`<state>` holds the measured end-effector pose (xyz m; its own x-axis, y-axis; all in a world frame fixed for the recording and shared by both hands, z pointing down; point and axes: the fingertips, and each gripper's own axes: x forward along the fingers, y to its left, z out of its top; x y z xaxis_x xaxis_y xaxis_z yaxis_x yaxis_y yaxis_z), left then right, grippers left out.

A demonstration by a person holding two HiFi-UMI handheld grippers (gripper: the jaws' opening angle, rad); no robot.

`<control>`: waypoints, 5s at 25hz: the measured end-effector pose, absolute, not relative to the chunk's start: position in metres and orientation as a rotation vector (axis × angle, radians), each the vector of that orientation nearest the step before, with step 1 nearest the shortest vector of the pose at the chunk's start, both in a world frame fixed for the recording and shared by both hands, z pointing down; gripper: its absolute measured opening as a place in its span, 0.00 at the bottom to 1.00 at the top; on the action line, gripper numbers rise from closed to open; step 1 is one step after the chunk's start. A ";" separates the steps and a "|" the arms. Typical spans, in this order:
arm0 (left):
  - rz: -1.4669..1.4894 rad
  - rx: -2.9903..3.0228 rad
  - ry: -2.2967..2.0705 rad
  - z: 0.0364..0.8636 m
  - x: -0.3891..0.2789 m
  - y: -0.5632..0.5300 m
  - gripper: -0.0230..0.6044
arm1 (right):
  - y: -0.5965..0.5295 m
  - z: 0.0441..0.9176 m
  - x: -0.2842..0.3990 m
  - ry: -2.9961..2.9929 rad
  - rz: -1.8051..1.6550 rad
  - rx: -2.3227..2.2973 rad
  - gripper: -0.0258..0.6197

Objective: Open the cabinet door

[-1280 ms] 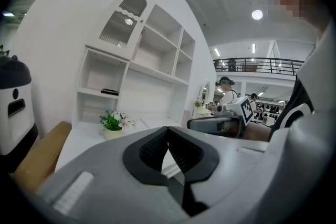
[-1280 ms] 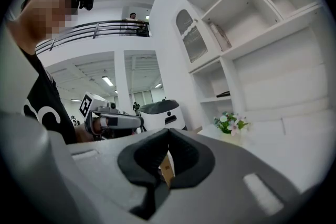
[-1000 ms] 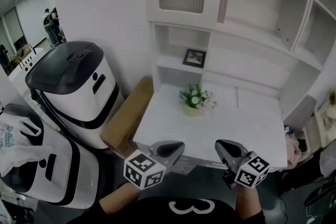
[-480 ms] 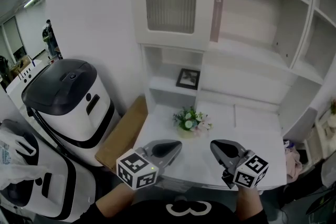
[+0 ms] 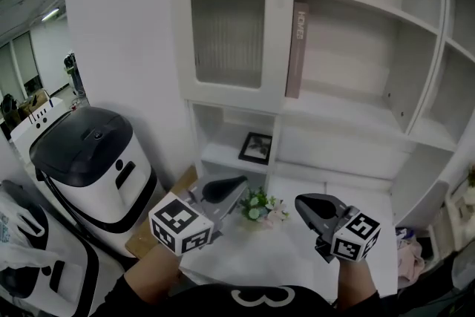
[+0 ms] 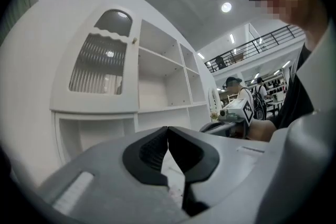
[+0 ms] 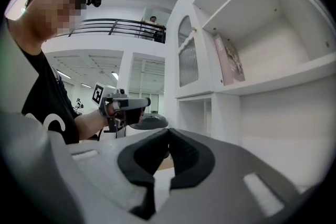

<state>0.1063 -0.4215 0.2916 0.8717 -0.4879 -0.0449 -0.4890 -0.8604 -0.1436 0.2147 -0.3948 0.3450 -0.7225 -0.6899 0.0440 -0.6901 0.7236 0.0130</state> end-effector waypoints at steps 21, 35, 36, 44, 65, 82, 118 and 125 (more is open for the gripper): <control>0.199 -2.231 0.936 0.041 0.158 -0.514 0.29 | -0.429 0.225 0.254 -2.785 -0.464 0.997 0.03; 0.308 -2.111 1.072 -0.065 0.180 -0.570 0.24 | -0.417 0.232 0.258 -2.734 -0.520 0.981 0.03; 0.312 -2.107 1.071 -0.067 0.182 -0.571 0.23 | -0.419 0.234 0.259 -2.731 -0.514 0.984 0.03; 0.309 -2.091 1.079 -0.073 0.189 -0.582 0.16 | -0.430 0.242 0.268 -2.741 -0.462 0.987 0.03; 0.236 -2.111 0.984 -0.071 0.174 -0.556 0.16 | -0.425 0.253 0.236 -2.698 -0.460 0.948 0.03; 0.217 -2.207 0.840 -0.071 0.141 -0.510 0.16 | -0.387 0.232 0.169 -2.708 -0.468 0.956 0.03; 0.365 -2.343 0.661 -0.073 0.028 -0.434 0.17 | -0.308 0.253 0.062 -2.675 -0.330 1.118 0.03; 0.396 -2.348 0.634 -0.075 -0.001 -0.425 0.18 | -0.299 0.262 0.043 -2.680 -0.298 1.126 0.03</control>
